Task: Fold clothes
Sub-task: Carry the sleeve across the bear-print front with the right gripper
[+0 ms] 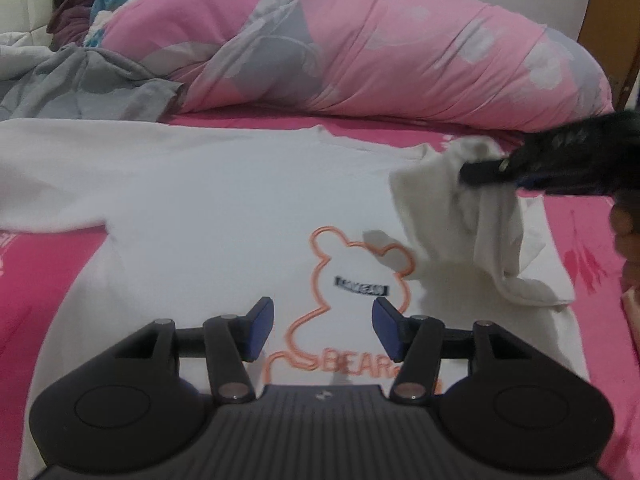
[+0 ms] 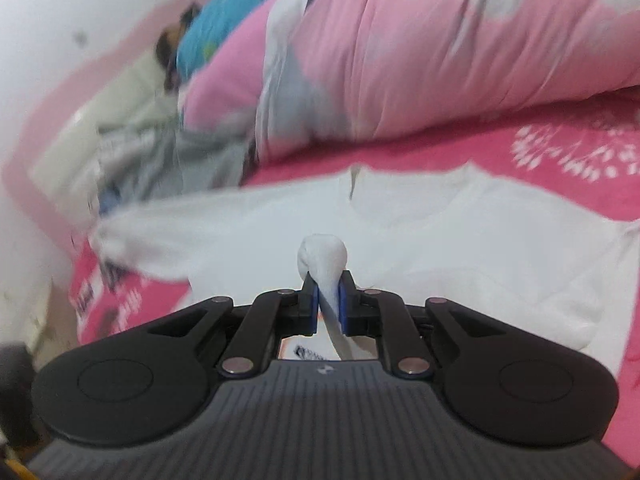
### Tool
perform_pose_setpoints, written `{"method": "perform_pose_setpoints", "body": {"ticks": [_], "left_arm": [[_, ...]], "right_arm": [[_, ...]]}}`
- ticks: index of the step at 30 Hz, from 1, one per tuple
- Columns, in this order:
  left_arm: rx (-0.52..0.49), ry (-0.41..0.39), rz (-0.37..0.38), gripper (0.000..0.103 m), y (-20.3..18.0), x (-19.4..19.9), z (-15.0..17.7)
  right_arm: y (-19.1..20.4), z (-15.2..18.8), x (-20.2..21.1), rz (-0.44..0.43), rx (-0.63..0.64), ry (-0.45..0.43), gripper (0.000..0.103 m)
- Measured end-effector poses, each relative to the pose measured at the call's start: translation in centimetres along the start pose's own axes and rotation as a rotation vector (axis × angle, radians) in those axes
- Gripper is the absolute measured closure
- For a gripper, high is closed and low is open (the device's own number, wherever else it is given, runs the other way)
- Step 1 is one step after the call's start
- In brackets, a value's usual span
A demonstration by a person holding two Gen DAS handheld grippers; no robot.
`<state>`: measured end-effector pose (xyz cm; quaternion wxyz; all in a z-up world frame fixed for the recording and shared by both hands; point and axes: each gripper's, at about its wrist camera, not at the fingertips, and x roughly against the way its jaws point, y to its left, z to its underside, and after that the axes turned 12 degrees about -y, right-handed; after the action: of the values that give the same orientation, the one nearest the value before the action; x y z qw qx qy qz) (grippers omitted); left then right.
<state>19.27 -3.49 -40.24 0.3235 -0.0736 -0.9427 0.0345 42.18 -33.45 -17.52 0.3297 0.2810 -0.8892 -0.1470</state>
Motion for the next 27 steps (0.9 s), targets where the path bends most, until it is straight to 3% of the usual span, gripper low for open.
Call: {"method": "perform_pose_setpoints", "body": {"ticks": [6,8,13,22,27], "left_arm": [[-0.017,0.018,-0.004,0.044,1.3,0.2,0.4],[-0.023,0.017,-0.001,0.043,1.7,0.2,0.4],[-0.028,0.021,0.012,0.043,2.8,0.2,0.2],[-0.04,0.022,0.039,0.042,5.3,0.4,-0.5],[-0.025,0.02,0.042,0.042,6.9,0.2,-1.2]], "right_arm": [[1.5,2.0,-2.3,0.044,0.067,0.091,0.09],[2.2,2.2,-2.3,0.057,0.081,0.098,0.084],[4.1,2.5,-2.1,0.088,0.117,0.113,0.054],[7.0,2.6,-0.8,0.14,0.067,0.084,0.051],[8.7,3.7,0.0,0.175,0.068,0.11,0.051]]}}
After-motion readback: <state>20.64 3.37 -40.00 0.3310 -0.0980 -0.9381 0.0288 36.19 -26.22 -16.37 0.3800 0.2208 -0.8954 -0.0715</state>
